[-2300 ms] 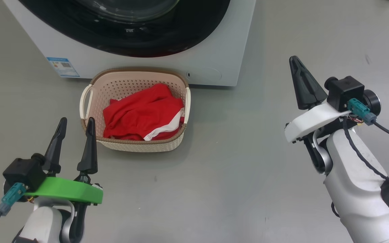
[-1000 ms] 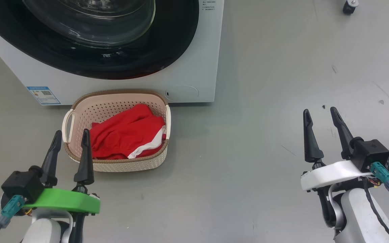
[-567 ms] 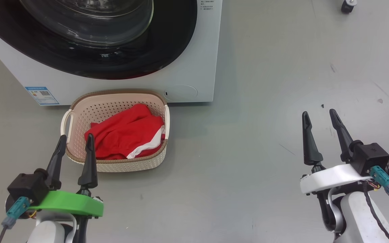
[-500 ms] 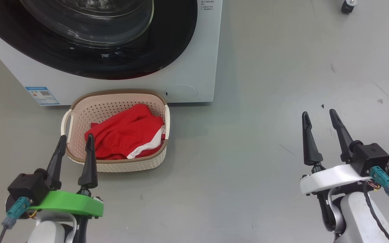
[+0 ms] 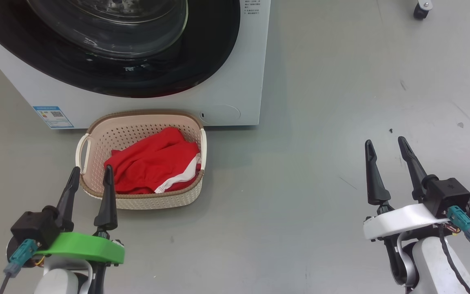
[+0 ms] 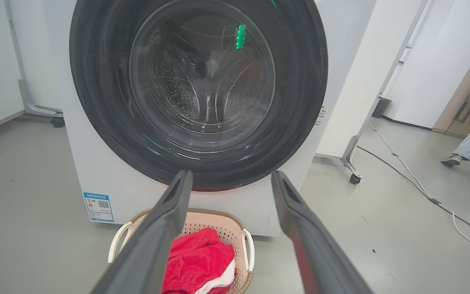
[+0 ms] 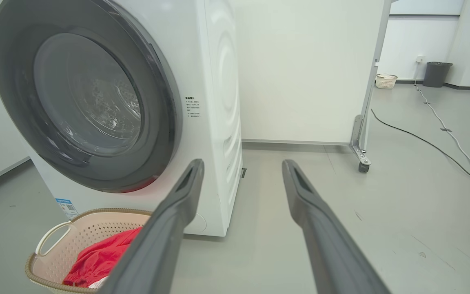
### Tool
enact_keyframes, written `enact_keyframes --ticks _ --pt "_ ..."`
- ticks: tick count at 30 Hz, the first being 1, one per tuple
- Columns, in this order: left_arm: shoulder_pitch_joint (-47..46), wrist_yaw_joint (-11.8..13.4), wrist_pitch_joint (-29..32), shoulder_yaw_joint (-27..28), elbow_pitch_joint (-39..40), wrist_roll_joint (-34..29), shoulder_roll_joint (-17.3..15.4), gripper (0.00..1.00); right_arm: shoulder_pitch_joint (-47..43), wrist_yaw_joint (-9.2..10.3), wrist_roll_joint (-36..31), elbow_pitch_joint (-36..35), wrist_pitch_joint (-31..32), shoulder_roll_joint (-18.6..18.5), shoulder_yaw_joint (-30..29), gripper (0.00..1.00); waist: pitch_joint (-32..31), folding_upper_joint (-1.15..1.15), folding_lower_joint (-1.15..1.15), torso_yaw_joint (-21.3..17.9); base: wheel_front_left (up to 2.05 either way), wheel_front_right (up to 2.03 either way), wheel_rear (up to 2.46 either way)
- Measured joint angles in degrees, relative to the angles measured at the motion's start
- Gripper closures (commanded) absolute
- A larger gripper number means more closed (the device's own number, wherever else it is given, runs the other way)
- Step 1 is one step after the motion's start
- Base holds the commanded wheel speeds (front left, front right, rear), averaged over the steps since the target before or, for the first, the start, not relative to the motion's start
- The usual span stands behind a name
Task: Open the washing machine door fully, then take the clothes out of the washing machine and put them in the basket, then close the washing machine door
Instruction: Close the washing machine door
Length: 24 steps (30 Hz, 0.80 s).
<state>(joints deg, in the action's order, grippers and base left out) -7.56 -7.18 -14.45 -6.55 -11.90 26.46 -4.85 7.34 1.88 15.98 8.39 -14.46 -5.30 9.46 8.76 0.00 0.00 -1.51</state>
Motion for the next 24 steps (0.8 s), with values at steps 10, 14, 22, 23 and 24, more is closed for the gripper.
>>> enact_keyframes --ticks 10,14,22,23,24 --pt "0.1 0.0 0.0 0.9 -0.7 -0.6 0.1 0.00 -0.8 -0.08 -0.5 -0.1 0.0 0.2 -0.3 0.00 -0.5 0.00 0.00 0.1 0.00 0.00 0.00" --pt "0.2 0.0 0.0 0.9 -1.3 -0.8 0.3 0.00 -0.8 -0.25 -0.6 -0.1 0.0 0.3 -0.5 0.00 -0.7 0.00 0.00 0.2 0.00 0.00 0.00" --pt "0.4 0.0 0.0 1.4 -1.5 -0.8 0.4 0.00 -1.1 -0.29 -1.1 -0.2 0.0 0.3 -0.7 0.00 -1.0 0.00 0.00 0.4 0.00 0.00 0.00" --pt "0.4 0.0 0.0 1.4 -1.5 -0.8 0.4 0.00 -1.1 -0.30 -1.1 -0.2 0.0 0.3 -0.8 0.00 -1.0 0.00 0.00 0.4 0.00 0.00 0.00" --pt "0.5 0.0 0.0 1.5 -1.5 -0.8 0.4 0.00 -1.1 -0.30 -1.1 -0.2 0.0 0.3 -0.8 0.00 -1.0 0.00 0.00 0.5 0.00 0.00 0.00"
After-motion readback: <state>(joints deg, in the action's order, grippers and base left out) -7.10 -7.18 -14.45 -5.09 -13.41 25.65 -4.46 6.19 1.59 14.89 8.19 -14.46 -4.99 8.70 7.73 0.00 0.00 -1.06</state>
